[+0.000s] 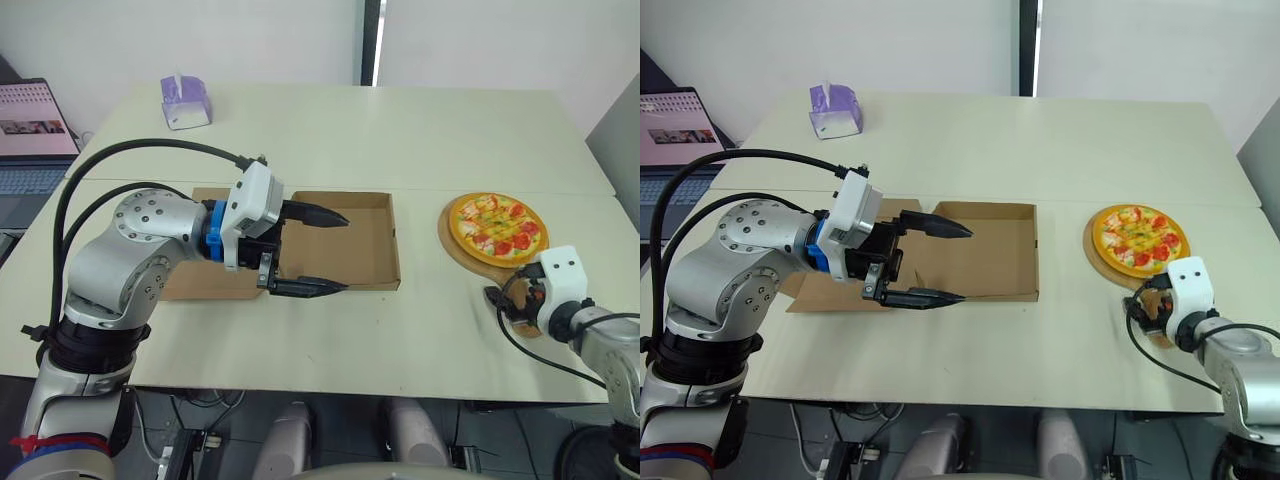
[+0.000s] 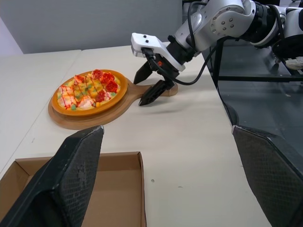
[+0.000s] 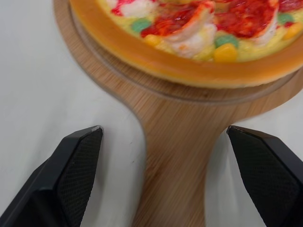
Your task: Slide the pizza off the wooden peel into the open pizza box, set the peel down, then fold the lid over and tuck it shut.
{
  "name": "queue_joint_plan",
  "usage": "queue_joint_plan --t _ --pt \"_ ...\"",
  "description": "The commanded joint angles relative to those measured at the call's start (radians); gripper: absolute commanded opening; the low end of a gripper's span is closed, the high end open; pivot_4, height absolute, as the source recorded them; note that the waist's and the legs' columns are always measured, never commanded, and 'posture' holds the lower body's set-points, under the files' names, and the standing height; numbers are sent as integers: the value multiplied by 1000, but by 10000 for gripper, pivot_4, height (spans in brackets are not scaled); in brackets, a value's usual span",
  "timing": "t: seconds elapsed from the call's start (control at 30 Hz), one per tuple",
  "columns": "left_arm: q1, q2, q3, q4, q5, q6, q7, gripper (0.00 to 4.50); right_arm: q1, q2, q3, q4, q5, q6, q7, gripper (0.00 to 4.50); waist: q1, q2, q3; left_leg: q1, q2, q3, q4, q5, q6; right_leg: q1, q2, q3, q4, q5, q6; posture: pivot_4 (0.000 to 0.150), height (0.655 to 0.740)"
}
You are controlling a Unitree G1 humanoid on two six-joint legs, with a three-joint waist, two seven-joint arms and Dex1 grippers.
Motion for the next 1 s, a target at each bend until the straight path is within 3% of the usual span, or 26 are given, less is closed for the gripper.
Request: queue_joint_plan --t 0.03,0.13,0.37,0.67,1.0 --pt "-8 7 17 -21 -2 -7 8 45000 -24 15 -3 45 -11 13 -30 44923 -1 -1 0 0 0 0 0 0 0 0 0 0 0 0 0 1500 7400" --pt "1 9 21 -27 -1 -8 15 45000 -33 27 4 61 -3 18 -27 38761 -1 -1 -1 1 0 1 0 0 0 0 0 0 0 0 0 1500 7400" --pt "16 19 41 -22 -1 -14 26 45000 -41 41 12 73 -19 -26 -33 16336 -1 -3 -2 1 0 1 0 0 0 1 1 1 0 0 0 1500 7400" --pt "52 74 125 17 20 -23 69 45000 -82 54 2 59 -29 -262 -1 15585 -3 -2 -1 1 0 1 0 0 0 -1 1 1 0 0 0 1500 7400" --pt "148 214 278 80 58 -68 58 45000 -260 -203 54 122 39 -321 318 15585 -2 4 4 -5 0 0 -1 0 0 -7 1 -1 0 1 -1 1500 7400"
